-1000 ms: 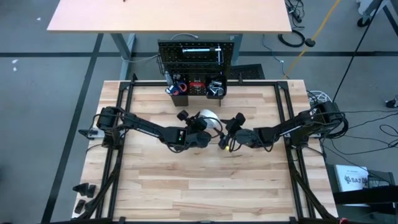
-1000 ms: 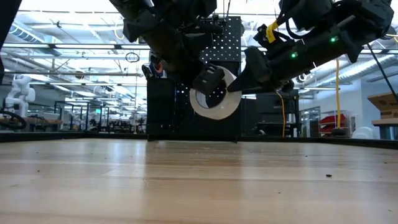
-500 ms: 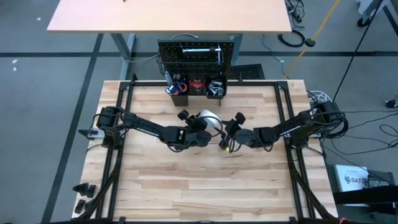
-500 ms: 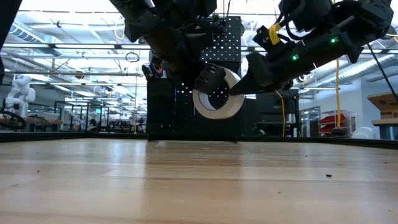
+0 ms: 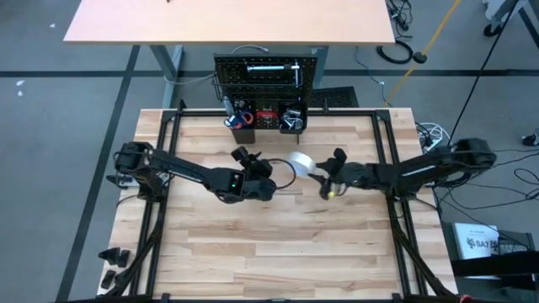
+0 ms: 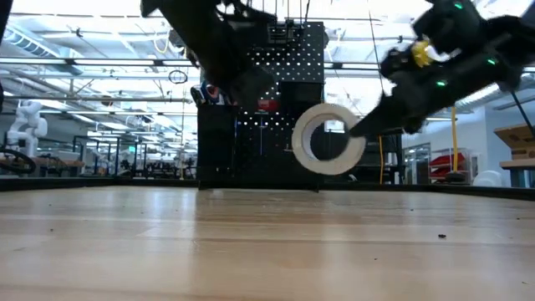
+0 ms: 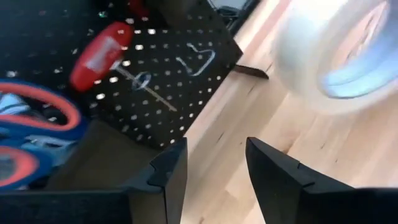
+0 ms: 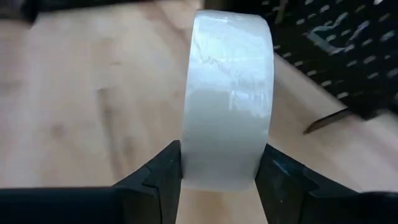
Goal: Hang tools onto peg board
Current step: Hang the white masking tape on the peg board
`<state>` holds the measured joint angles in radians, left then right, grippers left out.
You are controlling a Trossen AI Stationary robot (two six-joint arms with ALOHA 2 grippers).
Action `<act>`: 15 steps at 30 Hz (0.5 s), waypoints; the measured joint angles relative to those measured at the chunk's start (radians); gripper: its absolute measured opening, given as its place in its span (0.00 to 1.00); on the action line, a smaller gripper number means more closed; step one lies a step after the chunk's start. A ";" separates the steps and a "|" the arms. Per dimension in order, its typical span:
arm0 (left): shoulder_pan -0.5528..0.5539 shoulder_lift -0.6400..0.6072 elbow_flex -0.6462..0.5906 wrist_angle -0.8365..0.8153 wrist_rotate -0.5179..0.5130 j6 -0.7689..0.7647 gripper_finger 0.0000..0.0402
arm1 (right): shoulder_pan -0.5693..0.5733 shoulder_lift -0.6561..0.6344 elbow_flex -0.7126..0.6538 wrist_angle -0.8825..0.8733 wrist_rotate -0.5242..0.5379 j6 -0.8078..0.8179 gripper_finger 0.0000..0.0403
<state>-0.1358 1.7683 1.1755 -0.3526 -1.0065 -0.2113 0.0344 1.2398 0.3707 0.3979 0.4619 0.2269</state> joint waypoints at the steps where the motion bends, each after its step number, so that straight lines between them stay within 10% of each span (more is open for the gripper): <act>1: -0.005 -0.019 0.000 -0.017 0.000 -0.014 0.40 | -0.016 -0.035 -0.047 0.043 -0.062 -0.007 0.39; 6: -0.024 -0.075 -0.003 -0.013 0.003 -0.018 0.40 | -0.109 -0.153 -0.212 0.236 -0.323 -0.034 0.39; 15: -0.050 -0.090 -0.004 -0.004 0.093 0.034 0.40 | -0.290 -0.171 -0.226 0.266 -0.446 -0.166 0.39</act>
<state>-0.1859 1.6779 1.1717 -0.3562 -0.9131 -0.1768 -0.2551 1.0689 0.1448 0.6639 0.0162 0.0606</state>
